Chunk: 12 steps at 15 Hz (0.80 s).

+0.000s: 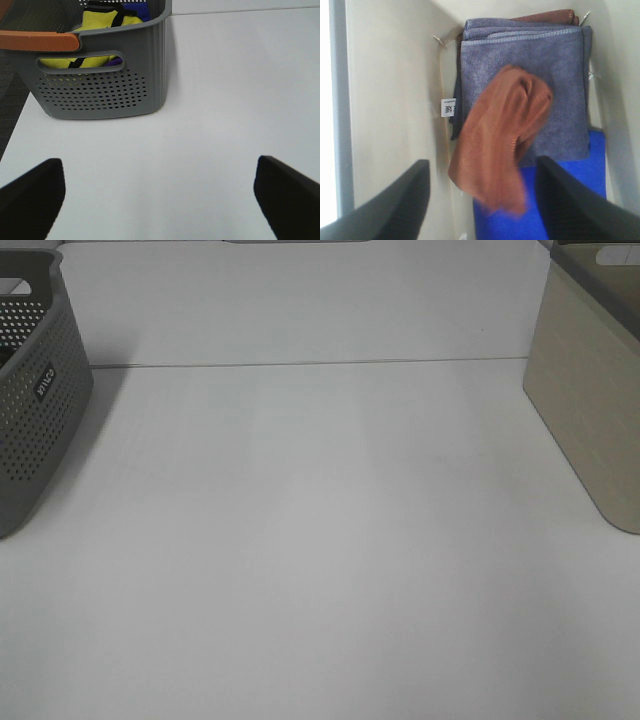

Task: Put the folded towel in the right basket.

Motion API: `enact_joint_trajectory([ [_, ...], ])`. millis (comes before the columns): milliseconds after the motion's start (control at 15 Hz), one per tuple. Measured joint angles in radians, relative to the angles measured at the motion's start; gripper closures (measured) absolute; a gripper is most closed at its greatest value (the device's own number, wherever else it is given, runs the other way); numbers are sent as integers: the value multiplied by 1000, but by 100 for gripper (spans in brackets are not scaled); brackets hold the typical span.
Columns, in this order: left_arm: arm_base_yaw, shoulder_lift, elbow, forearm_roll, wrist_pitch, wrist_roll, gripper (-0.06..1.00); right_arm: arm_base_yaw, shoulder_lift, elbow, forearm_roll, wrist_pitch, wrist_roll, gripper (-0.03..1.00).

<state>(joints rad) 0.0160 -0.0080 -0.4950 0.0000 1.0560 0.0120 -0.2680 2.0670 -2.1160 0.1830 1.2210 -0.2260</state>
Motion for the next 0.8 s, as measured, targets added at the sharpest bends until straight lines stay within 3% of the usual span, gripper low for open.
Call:
enact_joint_trajectory([
  [267,0,0,0,0,0,0,-3,46,-40,0,40,0,2,31],
  [800,0,0,0,0,0,0,-3,351,-183,60,26,-1,90,31],
])
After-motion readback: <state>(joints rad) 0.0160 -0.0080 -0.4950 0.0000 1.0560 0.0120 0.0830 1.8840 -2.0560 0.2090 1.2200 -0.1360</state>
